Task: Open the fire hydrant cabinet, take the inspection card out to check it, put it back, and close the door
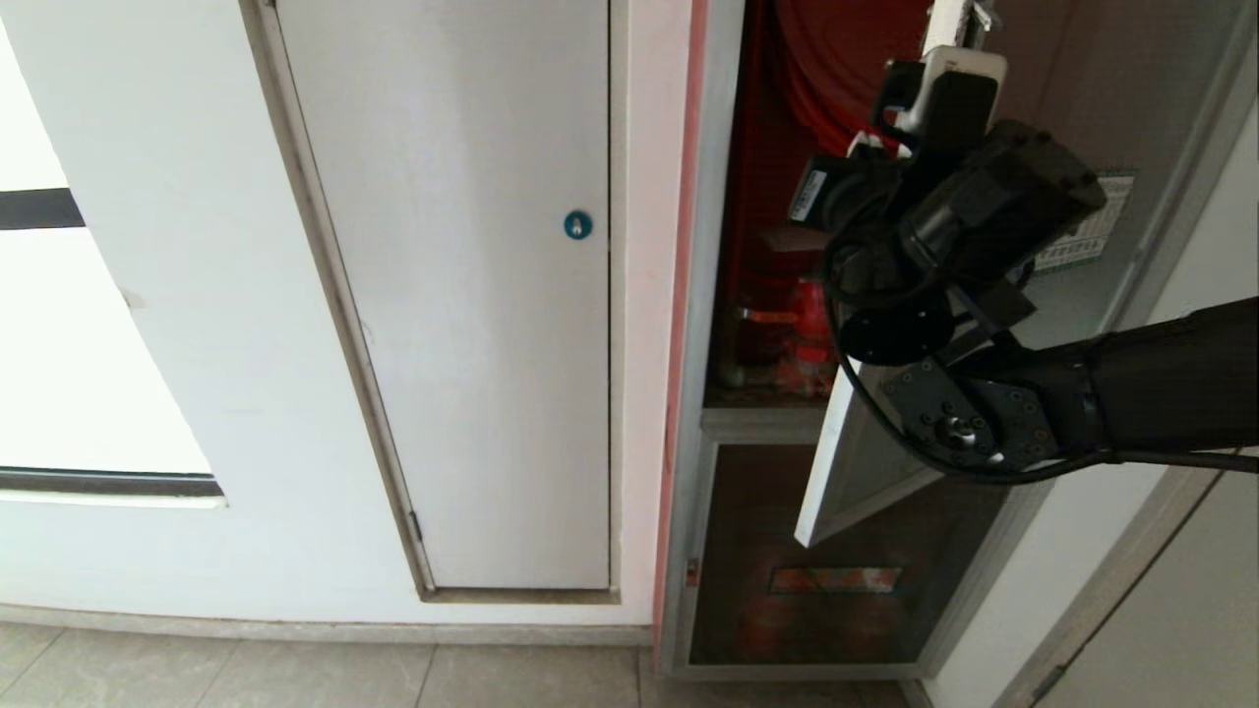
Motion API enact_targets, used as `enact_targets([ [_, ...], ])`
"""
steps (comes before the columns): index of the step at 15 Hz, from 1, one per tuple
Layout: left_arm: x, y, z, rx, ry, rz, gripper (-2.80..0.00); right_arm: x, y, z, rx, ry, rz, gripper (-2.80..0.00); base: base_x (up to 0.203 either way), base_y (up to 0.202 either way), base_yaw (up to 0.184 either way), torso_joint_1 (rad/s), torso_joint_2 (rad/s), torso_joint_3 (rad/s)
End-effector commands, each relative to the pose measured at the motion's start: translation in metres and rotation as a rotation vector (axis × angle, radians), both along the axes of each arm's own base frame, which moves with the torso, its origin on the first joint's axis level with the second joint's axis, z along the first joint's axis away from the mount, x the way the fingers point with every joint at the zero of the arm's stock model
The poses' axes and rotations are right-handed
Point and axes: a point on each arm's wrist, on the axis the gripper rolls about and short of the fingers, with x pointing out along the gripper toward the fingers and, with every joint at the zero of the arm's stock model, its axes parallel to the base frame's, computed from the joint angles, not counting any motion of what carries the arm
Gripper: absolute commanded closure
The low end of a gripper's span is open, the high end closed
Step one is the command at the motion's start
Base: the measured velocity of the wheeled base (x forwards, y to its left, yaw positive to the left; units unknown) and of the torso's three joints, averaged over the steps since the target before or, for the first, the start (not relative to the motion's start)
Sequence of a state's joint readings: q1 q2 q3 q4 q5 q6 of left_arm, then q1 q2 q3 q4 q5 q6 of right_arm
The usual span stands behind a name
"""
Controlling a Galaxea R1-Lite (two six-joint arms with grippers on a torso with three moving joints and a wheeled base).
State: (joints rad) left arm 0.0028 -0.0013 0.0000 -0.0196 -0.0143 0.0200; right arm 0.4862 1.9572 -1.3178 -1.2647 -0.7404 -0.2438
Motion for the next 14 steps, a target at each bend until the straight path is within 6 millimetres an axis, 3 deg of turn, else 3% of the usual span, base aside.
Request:
enact_targets([
  [1, 0.001, 0.0, -0.002, 0.0, 0.007, 0.001, 0.0, -0.017, -0.009, 0.014, 0.019, -0.028, -0.007, 0.0, 0.0, 0.0, 0.0, 0.0, 0.0, 0.0],
  [14, 0.001, 0.0, -0.002, 0.0, 0.007, 0.0, 0.0, -0.067, -0.037, 0.022, 0.024, -0.002, -0.034, 0.0, 0.0, 0.0, 0.0, 0.0, 0.0, 0.0],
])
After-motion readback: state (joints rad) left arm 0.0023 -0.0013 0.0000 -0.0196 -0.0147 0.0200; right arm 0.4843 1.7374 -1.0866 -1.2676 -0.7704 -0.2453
